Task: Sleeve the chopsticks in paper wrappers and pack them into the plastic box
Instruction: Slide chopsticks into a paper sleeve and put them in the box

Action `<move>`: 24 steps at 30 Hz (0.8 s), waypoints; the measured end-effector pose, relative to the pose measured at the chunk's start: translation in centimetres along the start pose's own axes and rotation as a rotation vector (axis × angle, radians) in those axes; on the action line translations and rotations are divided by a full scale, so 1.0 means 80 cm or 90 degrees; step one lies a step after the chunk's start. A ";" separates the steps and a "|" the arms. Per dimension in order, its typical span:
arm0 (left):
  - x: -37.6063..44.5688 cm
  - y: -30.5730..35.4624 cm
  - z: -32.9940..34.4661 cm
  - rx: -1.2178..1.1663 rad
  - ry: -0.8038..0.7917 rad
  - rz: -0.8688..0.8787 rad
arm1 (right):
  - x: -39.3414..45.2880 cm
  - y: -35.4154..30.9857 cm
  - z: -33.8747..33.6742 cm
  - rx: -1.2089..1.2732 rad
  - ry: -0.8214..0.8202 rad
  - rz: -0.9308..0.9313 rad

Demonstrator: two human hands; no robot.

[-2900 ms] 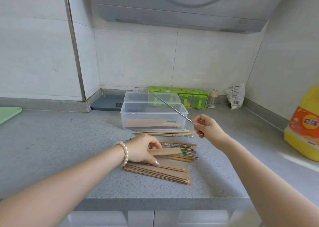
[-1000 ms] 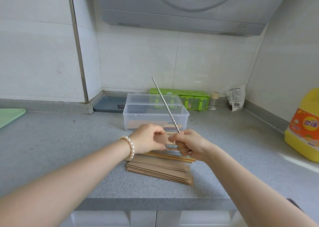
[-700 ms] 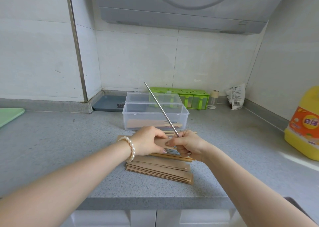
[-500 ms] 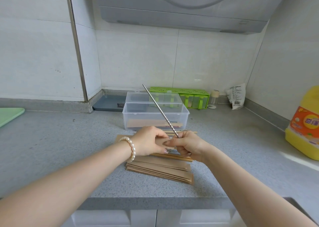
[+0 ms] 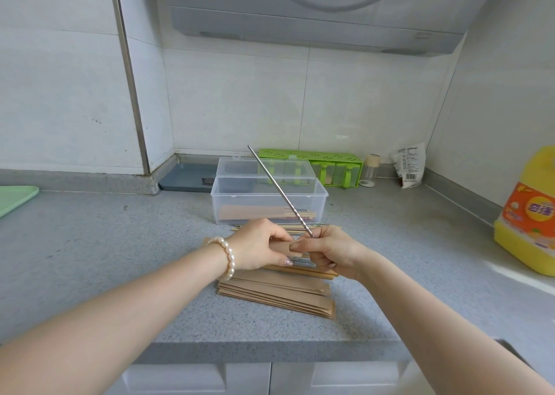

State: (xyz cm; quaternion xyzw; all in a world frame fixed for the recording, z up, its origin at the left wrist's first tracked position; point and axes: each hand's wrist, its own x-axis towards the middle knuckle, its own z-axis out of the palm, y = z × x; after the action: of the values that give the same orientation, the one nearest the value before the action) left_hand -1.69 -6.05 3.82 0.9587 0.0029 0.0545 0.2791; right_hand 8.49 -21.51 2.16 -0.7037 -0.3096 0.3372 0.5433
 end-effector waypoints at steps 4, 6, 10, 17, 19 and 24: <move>0.000 -0.017 -0.006 0.055 0.031 -0.042 | -0.008 -0.008 -0.020 -0.038 0.060 -0.014; 0.000 -0.027 -0.010 0.060 0.053 -0.069 | -0.013 -0.010 -0.038 -0.102 0.101 -0.030; 0.000 -0.040 -0.021 0.056 0.083 -0.099 | -0.031 -0.016 -0.066 -0.270 0.127 -0.018; 0.001 -0.045 -0.025 0.066 0.102 -0.106 | -0.040 -0.006 -0.107 -0.421 0.223 -0.002; 0.003 -0.043 -0.023 0.072 0.103 -0.106 | -0.040 -0.005 -0.108 -0.426 0.227 0.004; 0.003 -0.039 -0.020 0.094 0.092 -0.105 | -0.037 -0.005 -0.100 -0.469 0.244 0.010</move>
State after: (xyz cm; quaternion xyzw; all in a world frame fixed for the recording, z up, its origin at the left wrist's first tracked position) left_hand -1.51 -2.54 3.48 0.9667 0.1059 0.0996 0.2104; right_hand 13.23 -28.21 4.40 -0.9034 -0.2975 0.0705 0.3006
